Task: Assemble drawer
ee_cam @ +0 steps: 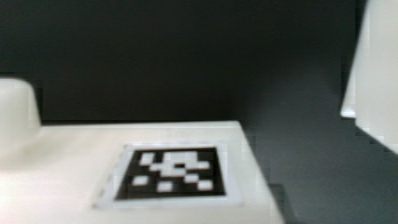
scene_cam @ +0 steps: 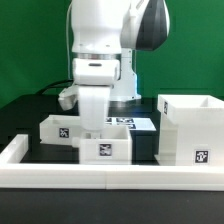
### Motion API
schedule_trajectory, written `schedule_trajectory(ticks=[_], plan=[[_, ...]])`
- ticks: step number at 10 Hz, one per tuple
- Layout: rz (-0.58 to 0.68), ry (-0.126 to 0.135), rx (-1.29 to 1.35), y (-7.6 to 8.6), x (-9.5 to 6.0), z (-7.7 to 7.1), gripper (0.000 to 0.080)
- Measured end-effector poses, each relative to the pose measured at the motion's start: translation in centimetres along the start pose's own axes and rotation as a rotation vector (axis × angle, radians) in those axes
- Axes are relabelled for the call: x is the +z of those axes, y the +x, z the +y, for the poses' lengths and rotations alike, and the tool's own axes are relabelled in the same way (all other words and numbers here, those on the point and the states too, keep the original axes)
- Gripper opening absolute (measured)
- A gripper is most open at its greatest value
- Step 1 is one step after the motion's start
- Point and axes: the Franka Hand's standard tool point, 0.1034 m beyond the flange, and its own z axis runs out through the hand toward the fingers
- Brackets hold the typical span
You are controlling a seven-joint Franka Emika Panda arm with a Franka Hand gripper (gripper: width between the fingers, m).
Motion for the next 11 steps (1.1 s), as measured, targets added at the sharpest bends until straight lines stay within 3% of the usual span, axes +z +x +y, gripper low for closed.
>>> schedule_trajectory(ticks=[2, 6, 9, 11], plan=[[0.004, 0.0, 0.02, 0.8, 0.1, 0.1, 0.0041], [0.004, 0.004, 0.034, 0.7, 0.2, 0.0, 0.0041], [0.015, -0.008, 0.065, 2.8, -0.1, 1.2, 0.0041], [0.02, -0.002, 0.067, 3.3, 0.2, 1.4, 0.0041]])
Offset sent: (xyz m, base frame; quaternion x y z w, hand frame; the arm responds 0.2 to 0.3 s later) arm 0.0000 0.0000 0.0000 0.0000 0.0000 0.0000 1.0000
